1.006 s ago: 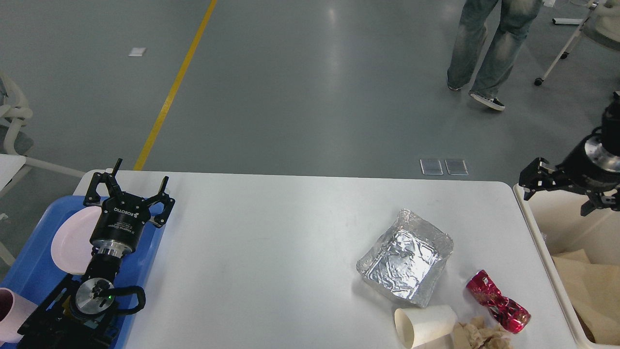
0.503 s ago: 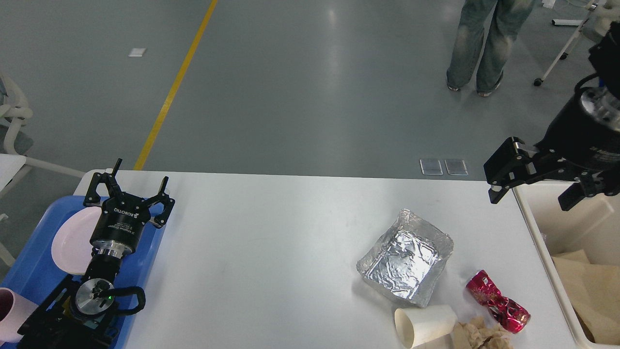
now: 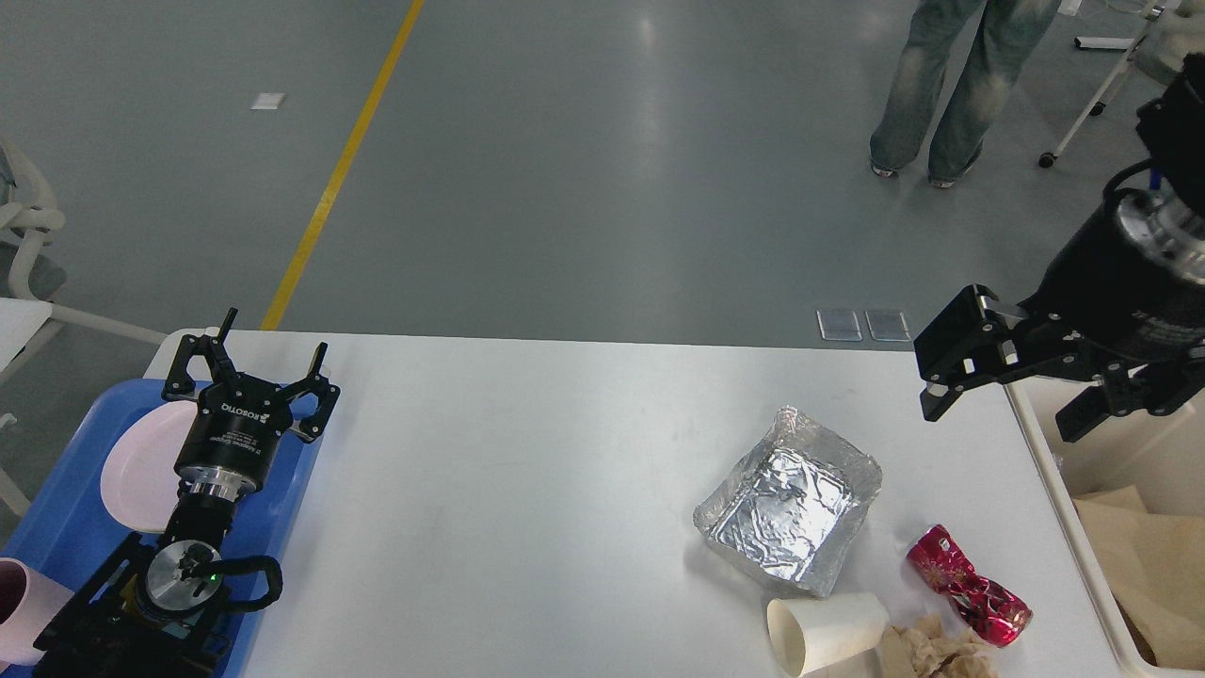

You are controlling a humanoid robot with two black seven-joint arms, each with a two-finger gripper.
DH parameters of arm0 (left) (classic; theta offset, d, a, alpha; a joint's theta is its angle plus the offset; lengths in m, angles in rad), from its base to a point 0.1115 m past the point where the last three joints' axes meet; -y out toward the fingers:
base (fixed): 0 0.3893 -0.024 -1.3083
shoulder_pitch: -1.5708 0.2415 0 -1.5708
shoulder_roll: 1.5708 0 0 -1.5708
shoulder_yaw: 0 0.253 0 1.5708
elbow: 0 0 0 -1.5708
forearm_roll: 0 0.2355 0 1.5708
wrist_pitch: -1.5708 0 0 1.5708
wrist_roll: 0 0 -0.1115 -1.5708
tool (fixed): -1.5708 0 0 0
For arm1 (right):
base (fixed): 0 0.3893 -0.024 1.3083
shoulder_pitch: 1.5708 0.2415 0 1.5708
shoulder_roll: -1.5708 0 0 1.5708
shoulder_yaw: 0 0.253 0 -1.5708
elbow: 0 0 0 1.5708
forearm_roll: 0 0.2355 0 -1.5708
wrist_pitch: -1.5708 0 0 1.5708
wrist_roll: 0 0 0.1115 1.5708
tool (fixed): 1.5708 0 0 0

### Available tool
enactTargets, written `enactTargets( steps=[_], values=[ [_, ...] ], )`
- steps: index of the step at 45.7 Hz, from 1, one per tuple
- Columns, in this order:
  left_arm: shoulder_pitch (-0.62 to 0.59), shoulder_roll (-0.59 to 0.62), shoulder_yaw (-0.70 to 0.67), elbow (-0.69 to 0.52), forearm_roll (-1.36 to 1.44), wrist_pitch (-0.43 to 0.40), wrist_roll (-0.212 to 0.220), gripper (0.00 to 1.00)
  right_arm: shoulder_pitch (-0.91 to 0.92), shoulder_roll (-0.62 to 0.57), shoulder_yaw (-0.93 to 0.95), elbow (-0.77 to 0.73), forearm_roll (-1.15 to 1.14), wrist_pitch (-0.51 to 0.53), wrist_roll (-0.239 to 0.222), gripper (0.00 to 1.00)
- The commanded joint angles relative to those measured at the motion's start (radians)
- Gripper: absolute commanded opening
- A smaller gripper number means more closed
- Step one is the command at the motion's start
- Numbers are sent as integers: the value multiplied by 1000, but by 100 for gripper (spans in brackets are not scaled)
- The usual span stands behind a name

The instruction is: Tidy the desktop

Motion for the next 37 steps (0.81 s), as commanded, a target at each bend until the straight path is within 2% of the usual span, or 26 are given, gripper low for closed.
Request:
enactTargets(
  steps=[1, 6, 19, 29, 32, 37],
  values=[
    [0, -1, 0, 0, 0, 0, 0, 96, -59, 1, 2, 24, -4, -11, -2, 100],
    [0, -1, 1, 0, 0, 0, 0, 96, -117, -8, 2, 18, -12, -23, -2, 100],
    [0, -1, 1, 0, 0, 0, -1, 96, -358, -8, 46, 20, -24, -147, -7, 100],
    [0, -1, 1, 0, 0, -1, 0, 96, -608, 38, 81, 17, -107, -341, -8, 100],
    [0, 1, 1, 0, 0, 0, 0, 96, -703, 45, 83, 0, -117, -430, -10, 100],
    [0, -1, 0, 0, 0, 0, -1, 96, -806, 78, 83, -22, -137, -508, -10, 100]
  ],
)
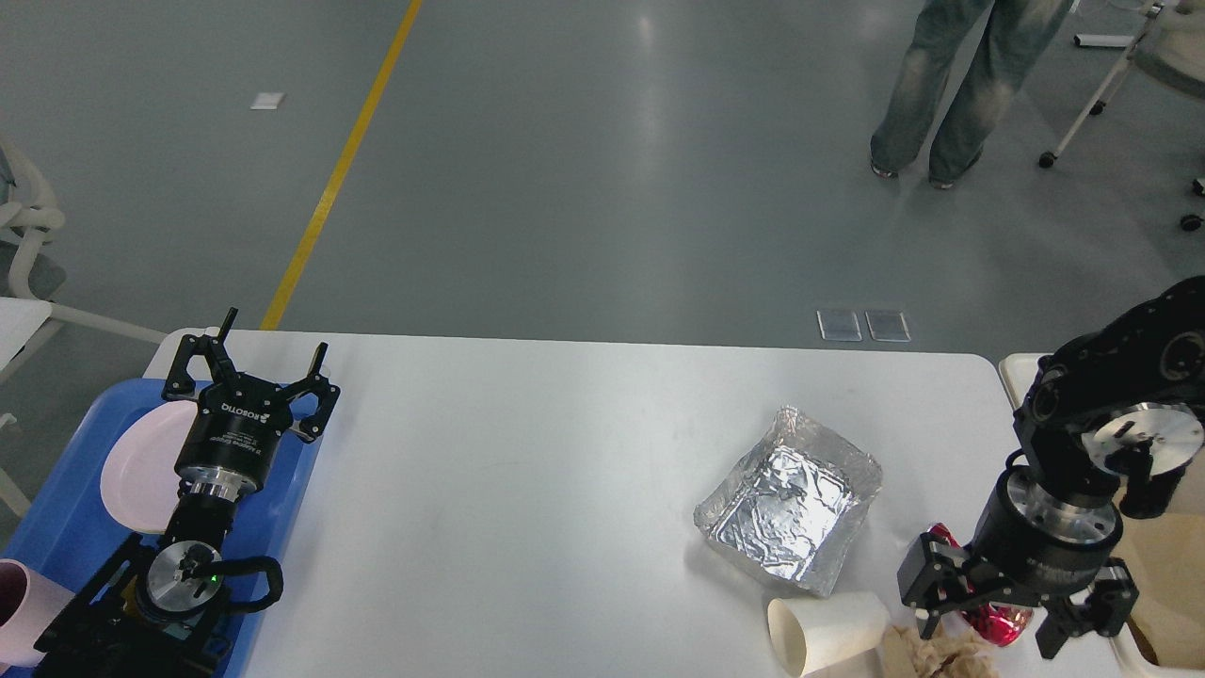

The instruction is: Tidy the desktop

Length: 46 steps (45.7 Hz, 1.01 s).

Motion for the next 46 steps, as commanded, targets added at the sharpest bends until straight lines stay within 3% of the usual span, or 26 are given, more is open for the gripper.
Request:
enactTargets(
  steps=[1, 21, 28, 29, 30, 35, 39, 43, 46],
  values=[
    [0, 1, -1, 0, 0, 1, 0, 96, -121, 35, 1, -23, -21, -93, 0, 100],
    [0, 0, -1, -2, 0, 0, 0, 96, -426, 186, 44, -178, -11, -324, 0, 100],
    [0, 1, -1, 0, 0, 1, -1, 96, -466, 190, 61, -201, -7, -341, 0, 94],
    [0, 0, -1, 0, 0, 1, -1, 96, -468, 190, 61, -201, -7, -343, 0, 91],
    [0, 1, -1, 0, 0, 1, -1, 96, -472, 190, 62, -207, -7, -343, 0, 81],
    [0, 0, -1, 0, 0, 1, -1, 96, -488, 190, 62, -210, -7, -343, 0, 61],
    [0, 0, 1, 0, 0, 1, -1, 96, -491, 192, 62, -210, -4, -338, 0, 25],
    [0, 1, -1, 0, 0, 1, -1, 96, -481, 186, 62, -204, -1, -335, 0, 0],
    [0, 1, 1, 0, 0, 1, 0, 96, -480, 183, 62, -201, 6, -343, 0, 0]
  ],
)
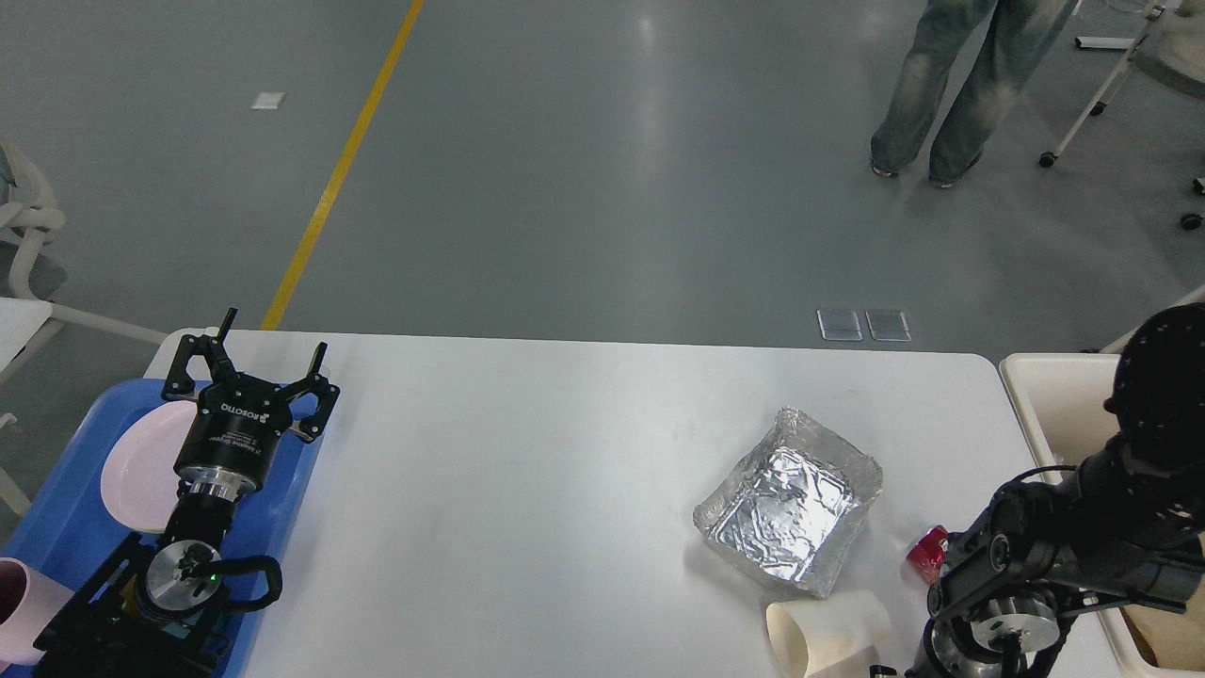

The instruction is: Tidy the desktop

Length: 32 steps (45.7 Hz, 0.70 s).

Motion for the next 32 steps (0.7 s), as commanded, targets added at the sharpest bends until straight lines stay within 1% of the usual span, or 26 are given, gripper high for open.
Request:
enactTargets(
  steps=[1, 14, 20, 22, 25, 28, 30, 32],
  values=[
    [0, 1, 0, 0, 0, 0, -1, 96, 8, -9, 0, 6, 12, -7, 0, 0],
    [0, 1, 1, -1, 0, 0, 1, 96, 44, -32, -2, 6, 93, -12, -2, 0],
    [0, -1, 0, -1, 0, -2, 1, 96, 63, -35, -2, 30, 101, 9, 0, 0],
    [0, 1, 0, 0, 0, 0, 1, 96, 92, -57, -5, 52, 101, 25, 0, 0],
    [0, -1, 0, -1, 0, -2, 1, 96, 182, -124, -16, 94, 106, 95, 0, 0],
    [0, 1, 1, 0, 0, 0, 1, 96, 305, -187, -35, 128, 141, 210, 2, 0],
    [0, 1, 0, -1, 0, 0, 1, 96, 394, -215, -63, 142, 177, 285, 2, 0],
    [0, -1, 0, 0, 0, 0, 1, 96, 486, -227, -103, 153, 211, 334, 3, 0]
  ],
)
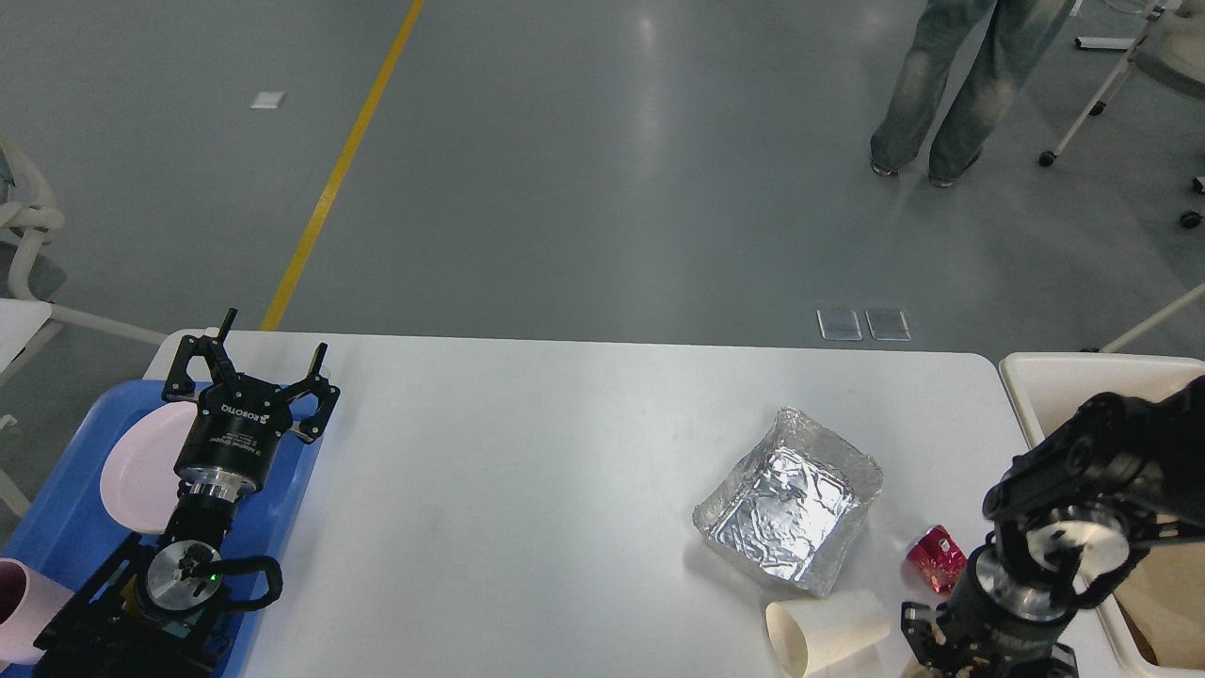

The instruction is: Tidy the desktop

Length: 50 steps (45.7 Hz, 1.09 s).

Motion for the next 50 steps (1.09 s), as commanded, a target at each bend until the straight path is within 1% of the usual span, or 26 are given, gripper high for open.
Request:
enactTargets(
  steps=[1, 9, 16, 27, 32, 36, 42, 45, 47, 50],
  values=[
    [0, -1, 0, -1, 0, 1, 0, 96, 252, -61, -91, 39, 92, 176, 4, 0],
    [0, -1, 1, 1, 0, 1, 0, 96, 571, -52, -224, 46, 186, 288, 10, 0],
    [0, 1, 1, 1, 0, 1, 0, 96, 752, -43, -266, 46, 229, 311, 10, 0],
    [0, -1, 1, 1, 0, 1, 0, 96, 782, -35, -274, 46, 230, 300, 12, 0],
    [0, -1, 0, 1, 0, -1, 0, 96, 766, -39, -318, 22, 230, 287, 13, 0],
    [0, 1, 1, 1, 0, 1, 0, 96, 736, -65, -381, -15, 230, 228, 12, 0],
    [0, -1, 1, 1, 0, 1, -2, 96, 613, -162, -402, -65, 224, 38, 10, 0],
    [0, -1, 0, 1, 0, 1, -2, 96, 527, -187, -402, -116, 218, -43, 6, 0],
    [0, -1, 1, 1, 0, -1, 0, 96, 455, -193, -402, -167, 216, -75, 6, 0],
    [0, -1, 1, 1, 0, 1, -2, 96, 339, -196, -389, -268, 221, -94, 1, 0]
  ],
)
